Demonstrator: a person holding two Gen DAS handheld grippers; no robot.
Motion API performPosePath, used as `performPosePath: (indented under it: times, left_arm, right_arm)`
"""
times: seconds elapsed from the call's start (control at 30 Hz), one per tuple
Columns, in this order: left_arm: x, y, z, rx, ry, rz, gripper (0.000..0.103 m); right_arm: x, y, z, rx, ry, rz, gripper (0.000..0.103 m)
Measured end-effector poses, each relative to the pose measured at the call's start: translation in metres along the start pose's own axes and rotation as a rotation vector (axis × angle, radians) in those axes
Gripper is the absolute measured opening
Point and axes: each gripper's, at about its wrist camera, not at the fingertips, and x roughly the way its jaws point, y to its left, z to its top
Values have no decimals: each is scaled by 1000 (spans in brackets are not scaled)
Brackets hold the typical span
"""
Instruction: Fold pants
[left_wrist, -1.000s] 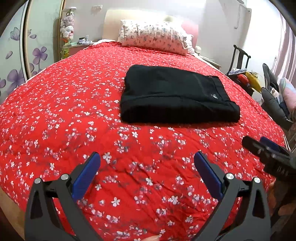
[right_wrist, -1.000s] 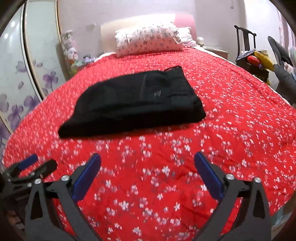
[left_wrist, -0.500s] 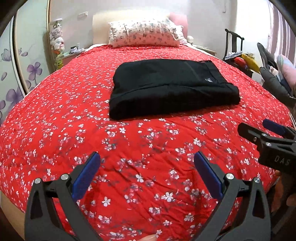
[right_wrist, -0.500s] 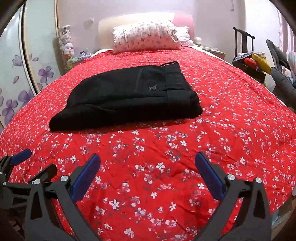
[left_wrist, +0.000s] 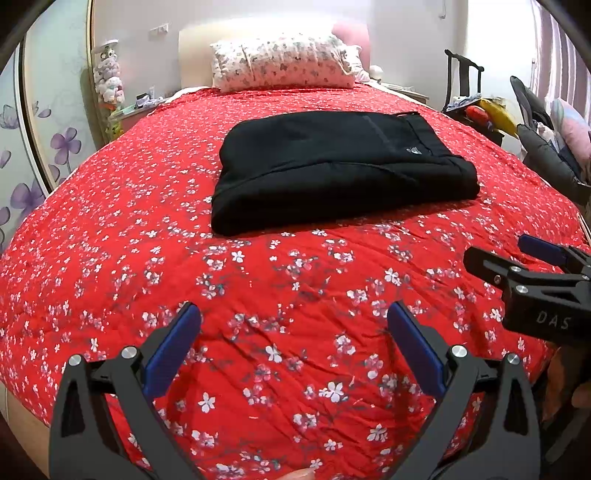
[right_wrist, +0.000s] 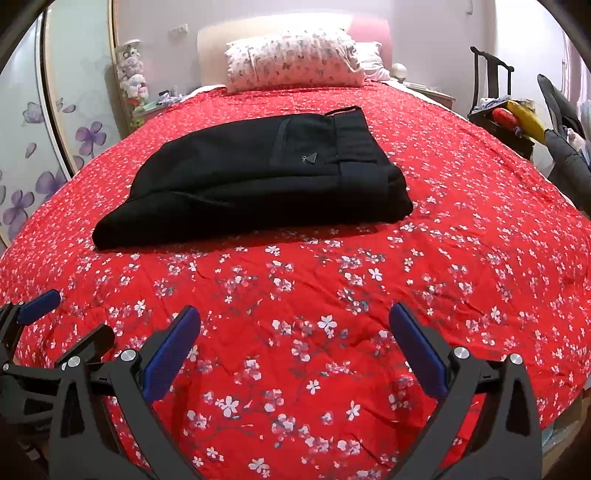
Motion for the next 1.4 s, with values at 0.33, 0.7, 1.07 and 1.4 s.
performPosePath:
  times: [0.33,0.7,1.07,1.4]
  left_arm:
    - [1,3,0,-15,4,1,101]
    - [1,3,0,-17,4,1,101]
    - [1,3,0,-16,4,2,101]
    - [1,4,0,-17,5,1,101]
  right_arm:
    - [1,1,-1,3,7,1,102]
    - [1,-1,-1,5,7,1,102]
    - [2,-2,-2,5,11,0,102]
    - [1,-1,-2,4,11,-1,102]
